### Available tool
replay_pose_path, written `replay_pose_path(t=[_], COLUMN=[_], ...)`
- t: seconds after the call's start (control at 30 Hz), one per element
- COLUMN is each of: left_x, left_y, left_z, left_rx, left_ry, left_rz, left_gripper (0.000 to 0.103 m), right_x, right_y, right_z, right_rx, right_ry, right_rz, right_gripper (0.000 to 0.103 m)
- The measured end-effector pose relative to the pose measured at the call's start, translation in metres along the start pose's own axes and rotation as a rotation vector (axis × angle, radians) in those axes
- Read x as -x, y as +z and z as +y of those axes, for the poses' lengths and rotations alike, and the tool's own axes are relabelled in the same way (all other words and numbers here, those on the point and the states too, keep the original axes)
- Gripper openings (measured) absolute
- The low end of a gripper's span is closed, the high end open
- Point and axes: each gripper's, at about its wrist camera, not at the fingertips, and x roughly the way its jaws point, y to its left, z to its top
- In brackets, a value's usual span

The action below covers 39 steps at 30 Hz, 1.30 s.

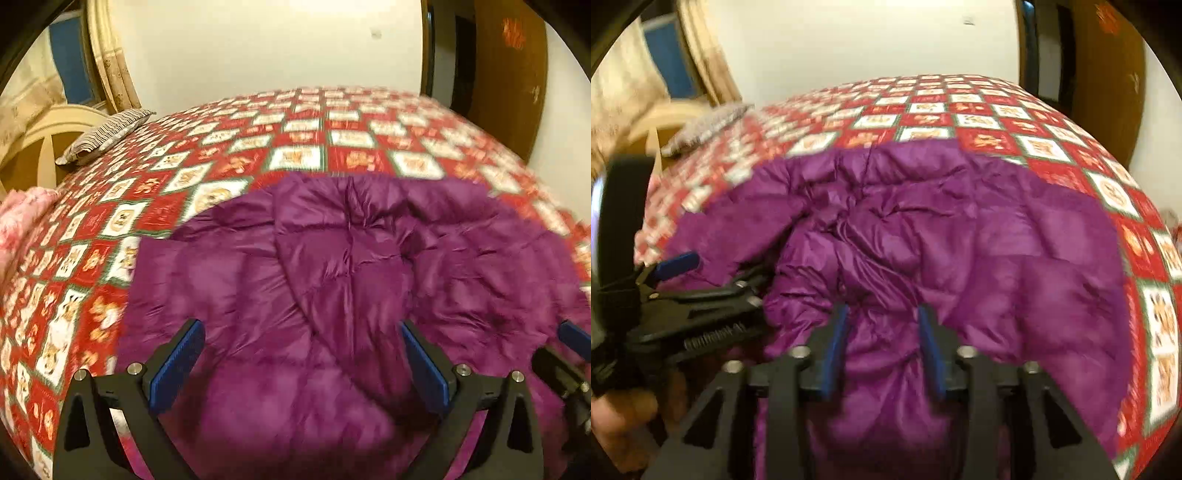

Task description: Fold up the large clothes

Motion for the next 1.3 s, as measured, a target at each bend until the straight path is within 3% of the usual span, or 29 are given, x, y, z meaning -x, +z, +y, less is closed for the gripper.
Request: replay_pose_path(t=[0.03,0.13,0.37,0.63,0.93,1.3], left_x=[0.016,0.044,0.083,0.127,0.144,0.146], left_y=[-0.006,-0.030,-0.115,-0.195,-0.238,-0.264], left_z=[0.011,0.028,0.069,0.109,0.112,0.108], left_rx=[0.010,0.002,-0.001,0.051,0.070,0.080], left_ry=[-0.010,-0.004,0.100,0.100,0.054,-0.019], left_rz=[-0.007,-0.012,0.001,0.042,0.033,0.066], left_gripper=[0.102,0.102,0.102,0.102,0.102,0.102], right_x=[0.014,0.047,0.085,0.131,0.163,0.164], right_y=[-0.004,-0.022,-0.079,-0.144,-0.208,-0.239], right_z=[-0.003,-0.014,-0.040,-0.062,-0.059,-0.056], right_rx=[0.000,0.015,-0.021,-0.115,-0.145,-0.159], right_ry=[-0.003,-0.009,-0.058,-0.115,-0.124,-0.119], right_rz=[-0.017,-0.013,0.025,0.028,0.023,0.039], right_gripper=[0.074,0.074,0.074,0.074,0.074,0.074])
